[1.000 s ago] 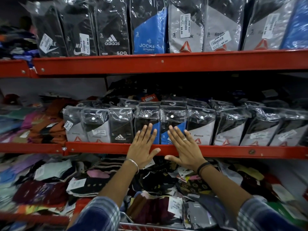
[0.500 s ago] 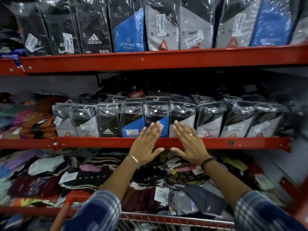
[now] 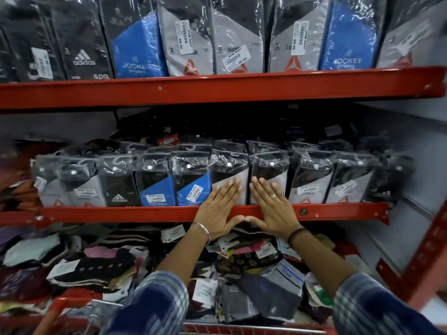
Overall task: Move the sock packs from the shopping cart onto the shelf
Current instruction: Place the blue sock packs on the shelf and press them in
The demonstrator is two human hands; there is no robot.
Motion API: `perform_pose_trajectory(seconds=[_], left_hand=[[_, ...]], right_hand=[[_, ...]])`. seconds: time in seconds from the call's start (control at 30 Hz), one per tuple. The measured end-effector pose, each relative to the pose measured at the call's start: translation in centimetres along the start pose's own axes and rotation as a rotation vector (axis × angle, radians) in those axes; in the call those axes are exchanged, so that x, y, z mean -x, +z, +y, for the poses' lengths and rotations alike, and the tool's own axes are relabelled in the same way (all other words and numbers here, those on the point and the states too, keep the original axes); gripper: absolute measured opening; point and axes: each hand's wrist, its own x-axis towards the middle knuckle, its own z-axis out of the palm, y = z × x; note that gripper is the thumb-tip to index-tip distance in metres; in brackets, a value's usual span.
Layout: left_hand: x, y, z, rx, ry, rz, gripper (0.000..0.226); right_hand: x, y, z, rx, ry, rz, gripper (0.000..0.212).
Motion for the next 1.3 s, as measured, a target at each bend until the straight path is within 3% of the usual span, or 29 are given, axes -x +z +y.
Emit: perform_pose_trajectory(seconds=[0.27, 0.57, 1.07, 1.3], left_hand=[[-0.1, 0.1, 1.5, -0.041, 0.017, 0.086, 0.068], [-7.0, -0.3, 9.8, -0.047, 0.223, 0.181, 0.063], [-8.6, 1.6, 9.9, -0.149, 0.189, 0.128, 0.071], [-7.5, -0.3, 9.7, -0.105, 0.252, 0.070, 0.065]], right_hand=[[1.4, -0.8, 1.1, -0.052, -0.043, 0.057, 0.079], [8.1, -0.6, 9.2, 0.053, 0.139, 0.261, 0.059], [6.4, 1.2, 12.3, 0.132, 0.050, 0.314, 0.060], [7.6, -0.6, 11.3, 0.061, 0.066, 0.224, 0.059]])
